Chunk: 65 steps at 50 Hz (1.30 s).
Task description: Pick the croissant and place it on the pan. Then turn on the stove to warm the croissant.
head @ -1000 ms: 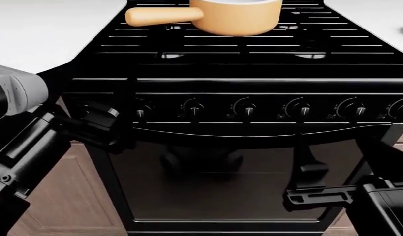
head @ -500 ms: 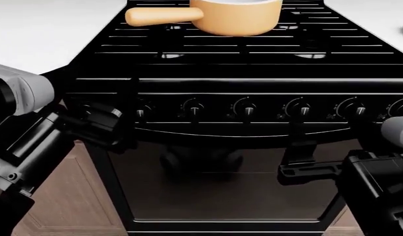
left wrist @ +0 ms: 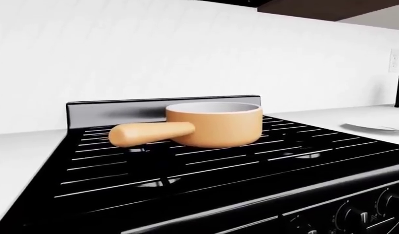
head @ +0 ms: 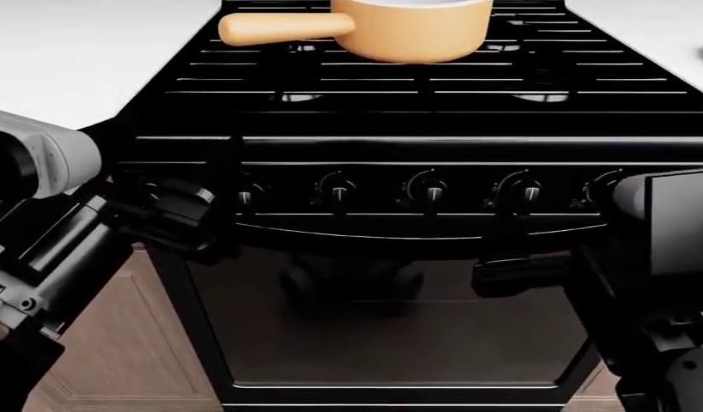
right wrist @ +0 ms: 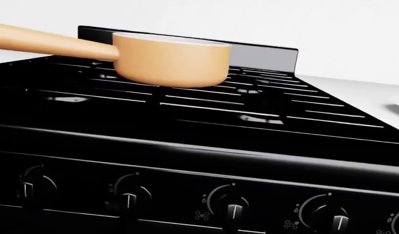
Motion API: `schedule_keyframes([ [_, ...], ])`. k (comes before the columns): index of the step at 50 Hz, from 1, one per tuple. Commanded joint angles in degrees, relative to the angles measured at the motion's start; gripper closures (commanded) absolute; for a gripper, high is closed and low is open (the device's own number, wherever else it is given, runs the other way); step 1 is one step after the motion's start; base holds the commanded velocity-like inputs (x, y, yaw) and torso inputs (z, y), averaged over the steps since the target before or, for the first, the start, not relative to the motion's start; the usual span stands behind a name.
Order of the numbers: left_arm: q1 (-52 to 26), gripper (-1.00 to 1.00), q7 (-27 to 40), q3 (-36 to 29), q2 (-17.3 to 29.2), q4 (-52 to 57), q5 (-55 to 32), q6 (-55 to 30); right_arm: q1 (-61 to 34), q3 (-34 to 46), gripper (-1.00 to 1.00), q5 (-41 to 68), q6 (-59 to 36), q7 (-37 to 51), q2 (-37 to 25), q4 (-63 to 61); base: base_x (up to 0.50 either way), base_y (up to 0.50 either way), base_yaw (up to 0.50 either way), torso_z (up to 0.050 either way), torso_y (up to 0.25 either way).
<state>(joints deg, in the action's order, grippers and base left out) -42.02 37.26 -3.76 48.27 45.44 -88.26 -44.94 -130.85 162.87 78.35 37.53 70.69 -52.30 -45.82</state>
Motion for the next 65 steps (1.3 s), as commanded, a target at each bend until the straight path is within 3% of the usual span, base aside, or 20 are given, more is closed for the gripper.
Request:
schedule_keyframes([
  [1,0.24,-1.00,-0.57,-0.22,-0.24,-0.57,0.69,0.17,1.36,-1.90,-1.00,3.09,-0.84,-1.15,1.57,2.69,0.00,0.00,0.00,0.000,0.000],
  [65,-0.24,-1.00,-1.98,-2.48,-1.57,-3.37,3.76,0.33,11.84,-9.61,-1.00,13.82,-0.65,-11.47,2.85,17.50,0.00,0.00,0.00,0.000,0.000],
])
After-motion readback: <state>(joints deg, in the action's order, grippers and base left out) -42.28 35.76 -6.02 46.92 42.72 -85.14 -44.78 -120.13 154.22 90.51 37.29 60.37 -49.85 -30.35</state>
